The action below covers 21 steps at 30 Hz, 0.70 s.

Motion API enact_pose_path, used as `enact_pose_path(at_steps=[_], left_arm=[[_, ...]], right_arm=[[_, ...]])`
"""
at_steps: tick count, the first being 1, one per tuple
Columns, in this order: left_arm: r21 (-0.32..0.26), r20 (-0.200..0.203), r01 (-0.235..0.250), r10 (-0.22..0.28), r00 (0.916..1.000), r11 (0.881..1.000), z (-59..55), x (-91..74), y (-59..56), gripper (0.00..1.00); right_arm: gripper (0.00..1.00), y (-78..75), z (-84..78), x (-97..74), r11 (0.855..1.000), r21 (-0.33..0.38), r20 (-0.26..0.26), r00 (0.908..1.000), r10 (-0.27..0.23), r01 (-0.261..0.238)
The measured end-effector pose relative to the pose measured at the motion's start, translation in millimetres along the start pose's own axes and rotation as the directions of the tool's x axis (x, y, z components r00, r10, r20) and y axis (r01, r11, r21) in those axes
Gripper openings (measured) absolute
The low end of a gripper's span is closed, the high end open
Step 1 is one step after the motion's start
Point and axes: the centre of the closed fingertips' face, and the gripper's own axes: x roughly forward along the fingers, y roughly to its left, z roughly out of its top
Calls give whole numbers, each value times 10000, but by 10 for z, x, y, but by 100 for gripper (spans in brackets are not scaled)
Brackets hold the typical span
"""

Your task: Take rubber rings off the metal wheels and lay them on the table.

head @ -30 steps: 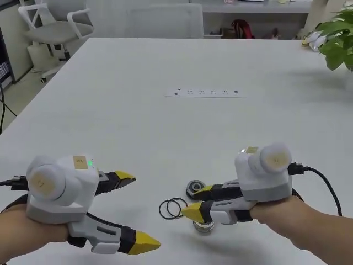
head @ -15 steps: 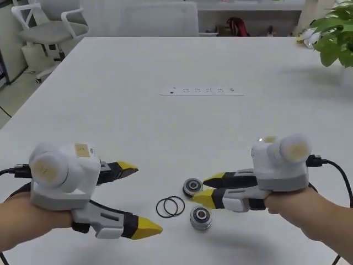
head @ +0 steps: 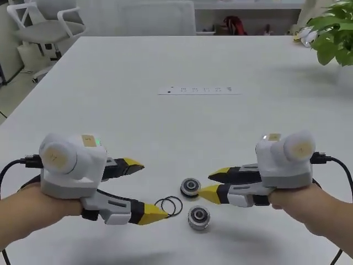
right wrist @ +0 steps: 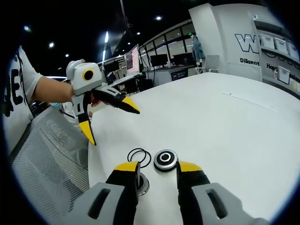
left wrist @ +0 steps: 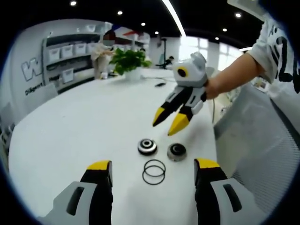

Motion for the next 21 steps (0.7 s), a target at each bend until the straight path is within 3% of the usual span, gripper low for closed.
enact_pose_path(at_steps=[21], left_arm=[[-133,-61,95,-96,9999,9999,-46,302,43,61]], right_arm=[[25,-119,-202,143,9992,-374,-586,9982,-154,132]])
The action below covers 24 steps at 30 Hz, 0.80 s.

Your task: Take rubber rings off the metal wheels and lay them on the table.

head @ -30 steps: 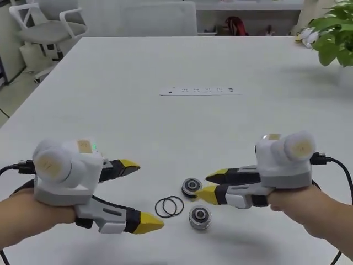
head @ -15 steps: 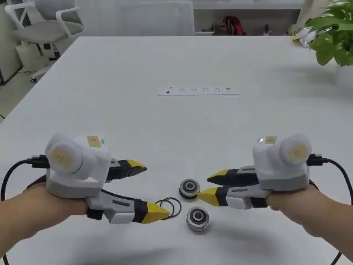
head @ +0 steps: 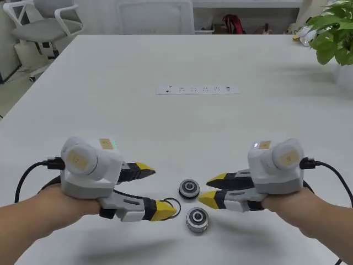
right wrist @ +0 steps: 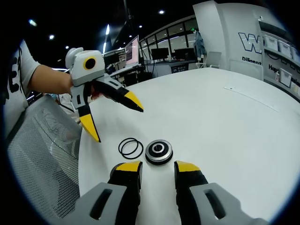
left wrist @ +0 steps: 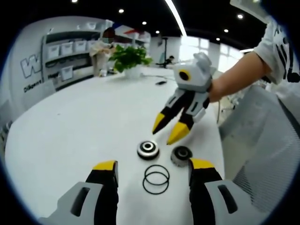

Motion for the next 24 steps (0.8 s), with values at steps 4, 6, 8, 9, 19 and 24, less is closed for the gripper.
enact_pose_path(at_steps=[4,6,8,9,19,24], left_arm=[[5,9,15,-15,10000,10000,10,53,3,58],[-44,10,39,-39,10000,10000,15,73,3,57],[-71,9,40,-39,10000,10000,19,98,11,56],[-86,0,44,-44,10000,10000,19,112,16,56],[-56,-144,106,-107,9998,9999,15,219,39,52],[-26,-231,210,-210,9995,9998,5,275,4,50]], right_arm=[[25,2,-27,40,10000,-41,-70,10000,-21,21],[24,0,-31,54,10000,-29,-75,10000,-42,41],[24,0,-29,73,10000,11,-47,10000,-53,53],[24,5,-26,86,10000,30,-37,10000,-49,49],[21,4,-34,167,9996,-211,-145,9997,-208,205],[20,-11,-37,171,9994,-139,-83,9994,-329,328]])
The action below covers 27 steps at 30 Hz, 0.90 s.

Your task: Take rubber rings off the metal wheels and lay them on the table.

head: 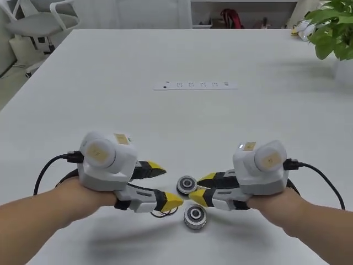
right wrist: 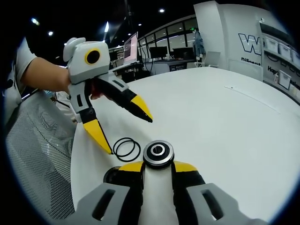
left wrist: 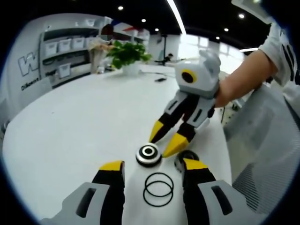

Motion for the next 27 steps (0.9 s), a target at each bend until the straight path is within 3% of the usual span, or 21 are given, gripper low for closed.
enact_pose_path(at_steps=[9,27], left_arm=[[113,-156,95,-93,9998,9999,7,89,15,46],[470,-276,41,-28,9996,9989,76,259,45,29]], right_arm=[[18,-21,-8,-4,9999,24,53,9999,-98,98],[17,-17,-9,-7,9999,86,95,9999,-115,114]])
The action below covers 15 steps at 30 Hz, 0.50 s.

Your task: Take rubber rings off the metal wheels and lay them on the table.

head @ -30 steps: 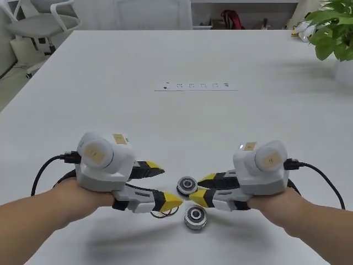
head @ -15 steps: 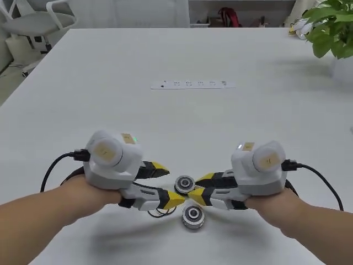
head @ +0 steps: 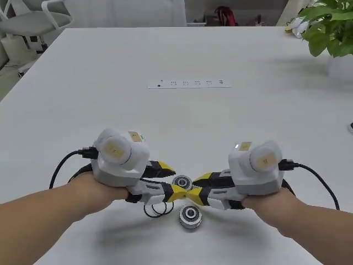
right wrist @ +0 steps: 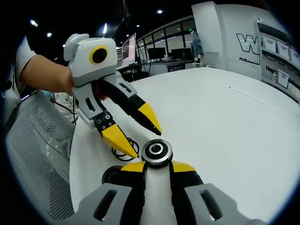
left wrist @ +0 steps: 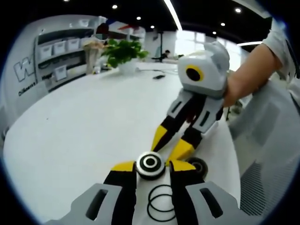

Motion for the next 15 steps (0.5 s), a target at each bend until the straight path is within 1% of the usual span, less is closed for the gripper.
enact_pose_path(at_steps=[7,11,12,15], left_arm=[[131,-110,7,-6,9999,9999,-4,44,-2,22],[294,-300,12,-3,9996,9996,-40,71,-4,19],[444,-330,-10,25,9995,9990,-45,71,-4,18],[534,-379,-57,77,9993,9986,-41,72,-1,17]], right_arm=[[16,0,-7,-5,10000,4,-1,10000,9,-9],[16,1,-10,-6,10000,18,3,10000,13,-13],[16,0,-9,-6,10000,17,2,10000,12,-12],[16,4,-7,-8,10000,-14,-1,10000,10,-10]])
